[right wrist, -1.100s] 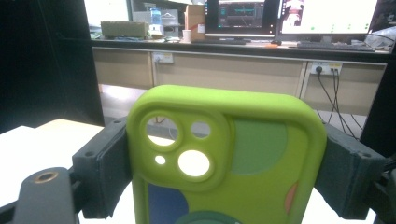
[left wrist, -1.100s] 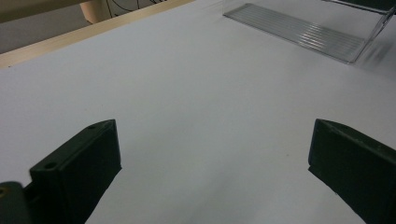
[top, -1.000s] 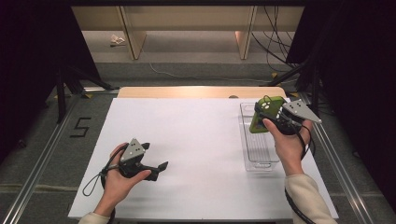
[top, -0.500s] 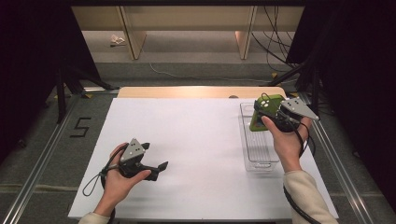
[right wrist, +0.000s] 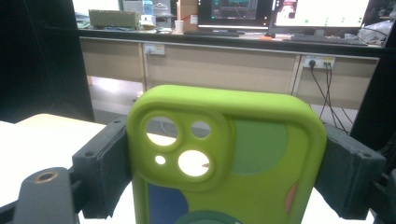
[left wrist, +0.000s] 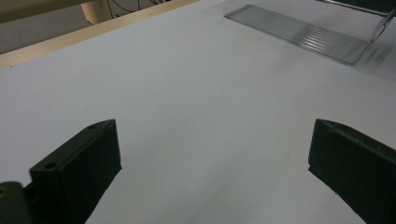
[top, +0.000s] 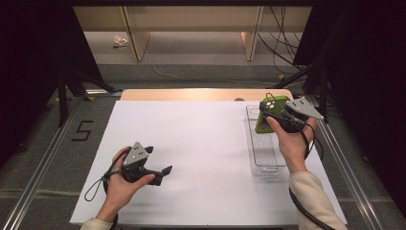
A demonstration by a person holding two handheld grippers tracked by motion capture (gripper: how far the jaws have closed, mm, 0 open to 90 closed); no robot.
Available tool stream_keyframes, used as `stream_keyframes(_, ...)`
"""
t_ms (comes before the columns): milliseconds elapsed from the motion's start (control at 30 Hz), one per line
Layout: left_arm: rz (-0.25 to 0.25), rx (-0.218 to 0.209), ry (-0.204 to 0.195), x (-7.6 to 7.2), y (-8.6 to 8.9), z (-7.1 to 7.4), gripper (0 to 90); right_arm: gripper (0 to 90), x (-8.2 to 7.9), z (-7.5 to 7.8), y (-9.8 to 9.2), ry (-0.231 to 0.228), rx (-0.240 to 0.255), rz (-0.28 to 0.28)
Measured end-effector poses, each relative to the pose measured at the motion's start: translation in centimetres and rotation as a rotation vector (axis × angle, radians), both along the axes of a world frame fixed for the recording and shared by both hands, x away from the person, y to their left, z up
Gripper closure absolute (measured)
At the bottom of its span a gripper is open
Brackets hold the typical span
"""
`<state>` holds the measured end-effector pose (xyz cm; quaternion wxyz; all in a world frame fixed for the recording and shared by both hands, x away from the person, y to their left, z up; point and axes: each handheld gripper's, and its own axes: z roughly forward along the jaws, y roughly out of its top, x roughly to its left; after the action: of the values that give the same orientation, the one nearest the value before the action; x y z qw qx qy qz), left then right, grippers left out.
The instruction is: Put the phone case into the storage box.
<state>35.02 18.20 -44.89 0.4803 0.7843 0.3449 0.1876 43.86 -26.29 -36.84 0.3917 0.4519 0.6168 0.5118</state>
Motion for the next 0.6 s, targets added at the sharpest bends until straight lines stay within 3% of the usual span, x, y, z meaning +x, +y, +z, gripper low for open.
stream_keyframes(600,0.004,-0.003,-0.001,0.04,0.12,0.03,1.9,16.6,0.92,-0.22,0.19,0.011,-0.002,-0.009)
